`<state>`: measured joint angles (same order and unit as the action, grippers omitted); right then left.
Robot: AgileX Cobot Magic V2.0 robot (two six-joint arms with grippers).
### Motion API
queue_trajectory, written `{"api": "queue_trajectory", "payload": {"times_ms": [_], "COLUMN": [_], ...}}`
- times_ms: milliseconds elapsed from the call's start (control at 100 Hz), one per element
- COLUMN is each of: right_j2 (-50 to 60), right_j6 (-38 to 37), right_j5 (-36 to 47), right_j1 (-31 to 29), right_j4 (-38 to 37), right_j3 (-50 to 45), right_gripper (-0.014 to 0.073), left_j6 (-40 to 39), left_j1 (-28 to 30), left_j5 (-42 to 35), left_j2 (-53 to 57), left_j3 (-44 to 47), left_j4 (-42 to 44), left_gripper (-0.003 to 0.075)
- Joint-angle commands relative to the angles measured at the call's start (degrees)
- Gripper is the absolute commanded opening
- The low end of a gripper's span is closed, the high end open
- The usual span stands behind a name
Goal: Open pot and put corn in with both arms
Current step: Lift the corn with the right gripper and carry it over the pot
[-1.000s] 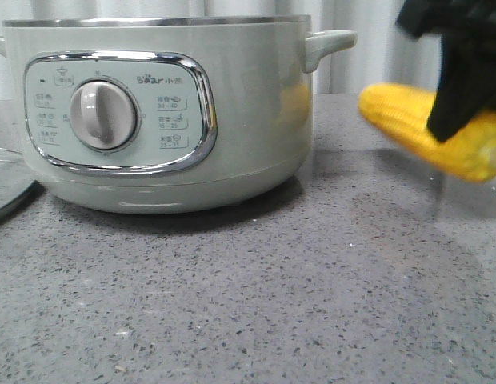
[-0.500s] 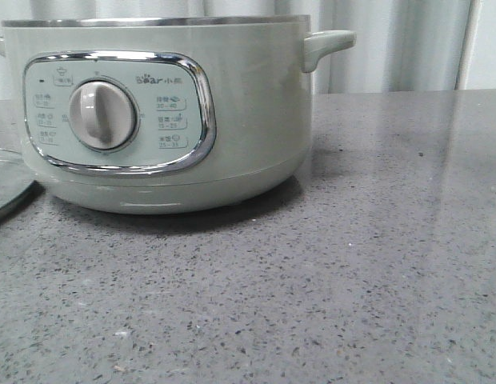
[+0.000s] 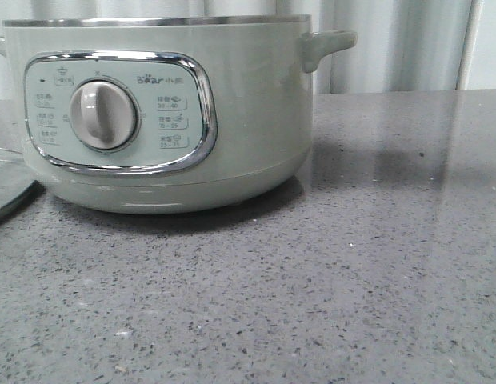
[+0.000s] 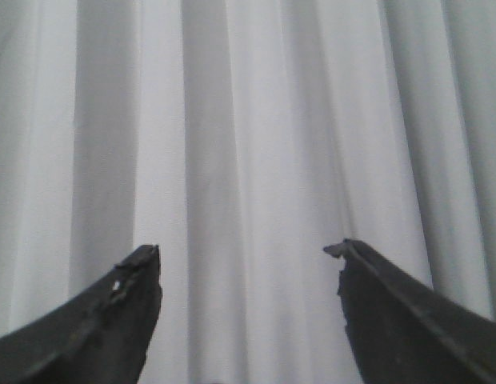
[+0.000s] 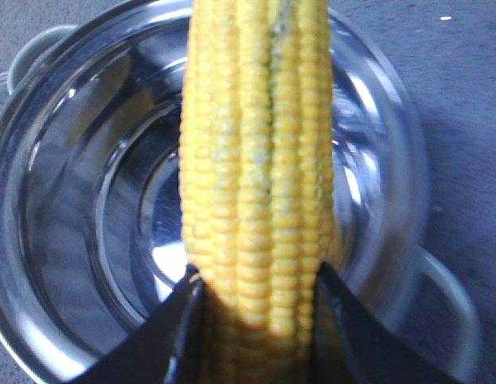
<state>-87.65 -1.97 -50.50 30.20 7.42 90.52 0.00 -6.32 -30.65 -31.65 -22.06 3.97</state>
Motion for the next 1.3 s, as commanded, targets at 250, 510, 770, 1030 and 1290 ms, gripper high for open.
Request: {"api": "queue_trajectory", "payload": {"times_ms": [250, 510, 770, 1030, 1290], "right_j2": [-7.35, -7.3, -7.3, -7.3, -7.06], "right_j6": [1.58, 1.58, 1.58, 1.58, 1.97], "right_j5": [0.55, -0.05, 0.07, 0.07, 0.07], "right_j1": [3.48, 3.48, 3.48, 3.48, 3.48], "right_j4": [0.52, 0.62, 0.62, 0.62, 0.11], "right_j3": [11.08, 11.18, 11.18, 11.18, 11.18], "right_gripper": [0.0174, 0.023, 0.0305, 0.0322, 0.0319], "left_j6": [-0.31, -0.31, -0.31, -0.31, -0.31], "left_j1": [-0.04, -0.04, -0.04, -0.04, -0.04], "left_j5": [-4.13, -3.89, -3.89, -3.89, -3.67], "left_j2": [-0.05, -0.05, -0.05, -0.05, -0.05], "left_j3": [-2.07, -2.07, -2.07, -2.07, -2.07], "left_j4": [-0.2, -0.2, -0.2, -0.2, 0.0], "left_gripper": [0.0419, 0.0419, 0.0419, 0.0419, 0.0419]}}
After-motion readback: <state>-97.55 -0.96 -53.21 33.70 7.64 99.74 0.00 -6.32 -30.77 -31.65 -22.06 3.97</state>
